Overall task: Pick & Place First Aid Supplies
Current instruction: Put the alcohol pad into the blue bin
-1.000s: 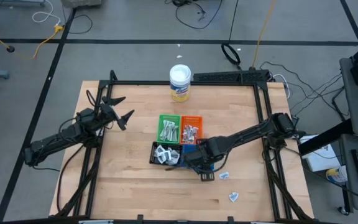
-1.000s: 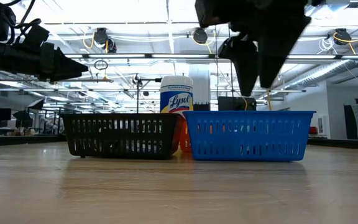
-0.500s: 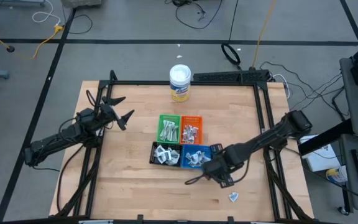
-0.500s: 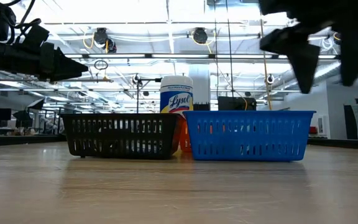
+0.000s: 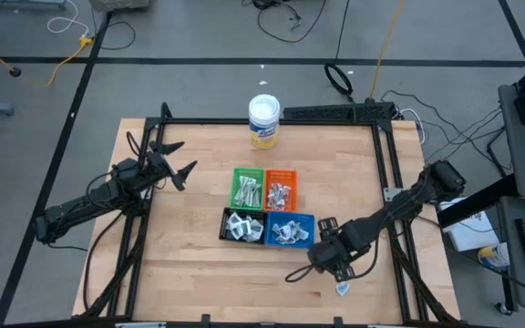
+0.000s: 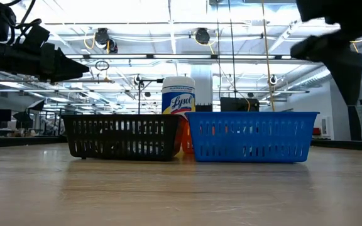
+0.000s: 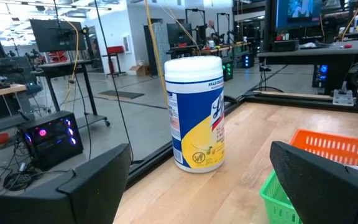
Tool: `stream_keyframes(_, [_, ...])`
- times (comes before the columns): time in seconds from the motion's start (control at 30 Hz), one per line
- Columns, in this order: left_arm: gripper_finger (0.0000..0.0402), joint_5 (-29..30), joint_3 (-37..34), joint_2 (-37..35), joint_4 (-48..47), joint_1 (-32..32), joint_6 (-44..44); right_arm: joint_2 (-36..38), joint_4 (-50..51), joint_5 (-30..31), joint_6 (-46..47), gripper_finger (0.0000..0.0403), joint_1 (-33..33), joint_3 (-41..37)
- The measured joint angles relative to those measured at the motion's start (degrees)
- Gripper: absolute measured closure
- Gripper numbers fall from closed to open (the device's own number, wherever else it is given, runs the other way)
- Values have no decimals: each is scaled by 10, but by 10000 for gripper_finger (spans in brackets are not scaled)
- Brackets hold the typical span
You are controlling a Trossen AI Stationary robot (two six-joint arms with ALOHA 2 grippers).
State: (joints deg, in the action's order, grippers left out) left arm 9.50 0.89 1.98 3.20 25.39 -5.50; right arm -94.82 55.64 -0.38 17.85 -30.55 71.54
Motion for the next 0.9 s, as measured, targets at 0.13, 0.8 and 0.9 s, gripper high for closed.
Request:
stream_keyframes(0.13, [9,0,0,0,0,0,0,-10,-24,1,6,176,-11,-19])
stream_keyframes(0.8, [9,0,0,0,0,0,0,-18,-157,3,33,226,-22,-135])
stream_keyframes(0.9, [9,0,0,0,0,0,0,-18,-158,3,24,289,-22,-135])
